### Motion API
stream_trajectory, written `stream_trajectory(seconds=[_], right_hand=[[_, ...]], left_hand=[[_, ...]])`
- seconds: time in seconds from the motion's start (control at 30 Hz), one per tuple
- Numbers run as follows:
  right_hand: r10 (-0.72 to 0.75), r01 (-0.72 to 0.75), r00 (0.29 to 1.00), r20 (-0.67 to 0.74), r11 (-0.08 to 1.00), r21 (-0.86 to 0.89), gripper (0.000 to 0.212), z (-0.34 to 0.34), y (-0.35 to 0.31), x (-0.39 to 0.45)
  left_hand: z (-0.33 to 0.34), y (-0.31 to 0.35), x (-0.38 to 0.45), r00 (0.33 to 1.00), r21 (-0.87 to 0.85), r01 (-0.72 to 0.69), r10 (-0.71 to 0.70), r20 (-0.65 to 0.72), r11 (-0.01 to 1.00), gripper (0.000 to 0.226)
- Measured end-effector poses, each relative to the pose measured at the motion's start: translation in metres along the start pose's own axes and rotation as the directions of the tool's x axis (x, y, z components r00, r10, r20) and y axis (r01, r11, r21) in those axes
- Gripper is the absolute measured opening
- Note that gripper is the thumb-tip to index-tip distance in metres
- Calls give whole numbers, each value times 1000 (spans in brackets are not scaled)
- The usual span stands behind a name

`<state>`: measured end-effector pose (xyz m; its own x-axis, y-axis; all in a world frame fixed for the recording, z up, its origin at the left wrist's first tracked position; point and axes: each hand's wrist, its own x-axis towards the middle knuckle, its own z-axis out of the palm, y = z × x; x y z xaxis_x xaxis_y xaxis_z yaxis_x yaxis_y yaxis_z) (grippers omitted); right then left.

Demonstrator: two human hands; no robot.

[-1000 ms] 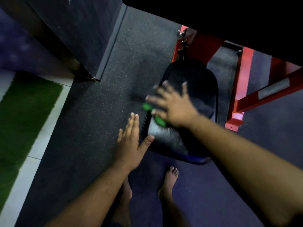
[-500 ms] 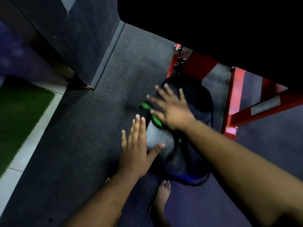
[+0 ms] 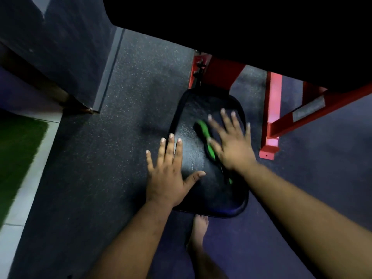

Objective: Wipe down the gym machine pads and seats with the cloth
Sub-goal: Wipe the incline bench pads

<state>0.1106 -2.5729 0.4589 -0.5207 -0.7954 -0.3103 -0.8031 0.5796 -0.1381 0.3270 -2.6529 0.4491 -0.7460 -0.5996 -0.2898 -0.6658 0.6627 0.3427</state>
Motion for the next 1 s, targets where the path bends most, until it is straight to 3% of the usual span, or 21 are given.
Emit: stream_trajectory(seconds=[0.07,0.13,0.23,0.33,0.4,0.47,0.67,0.8,0.9,1.0], right_hand=[[141,-140,990,-14,988,64,64,-14,-12,60],[186,-184,983,-14,980,79,64,-14,-29,84],[-20,21,993,-116,1000,13,65,6,-41,21],[-158,157,985,-69,987,-18,67,34,-35,-98],[-99,99,994,-53,995,12,69,45,-23,-154],[7,-4,999,-35,996,88,70,47,-9,-159],[381,-354,923,-47,893,278,70,17,0,-36],[349,-325,932,-95,924,199,72,29,-24,-95],[378,-350,925,-41,887,301,73,42,-41,-160],[455,-399,888,-59,829,391,72,43,-30,-138]], left_hand=[[1,0,2,1000,11,-1,2,-4,1000,109],[2,-3,2,1000,-8,5,-5,-24,1000,111],[4,-4,-1,998,-90,-19,13,-65,996,112],[2,-5,-4,997,-113,-38,30,-75,993,109],[1,-2,-4,998,-68,-41,37,-50,997,104],[2,-2,-3,999,4,-39,39,-24,999,101],[5,0,-1,998,97,-62,64,-14,993,94],[5,1,0,993,158,-117,117,15,980,94],[2,1,-1,993,144,-119,118,14,982,95],[4,0,-1,994,113,-106,108,-17,988,95]])
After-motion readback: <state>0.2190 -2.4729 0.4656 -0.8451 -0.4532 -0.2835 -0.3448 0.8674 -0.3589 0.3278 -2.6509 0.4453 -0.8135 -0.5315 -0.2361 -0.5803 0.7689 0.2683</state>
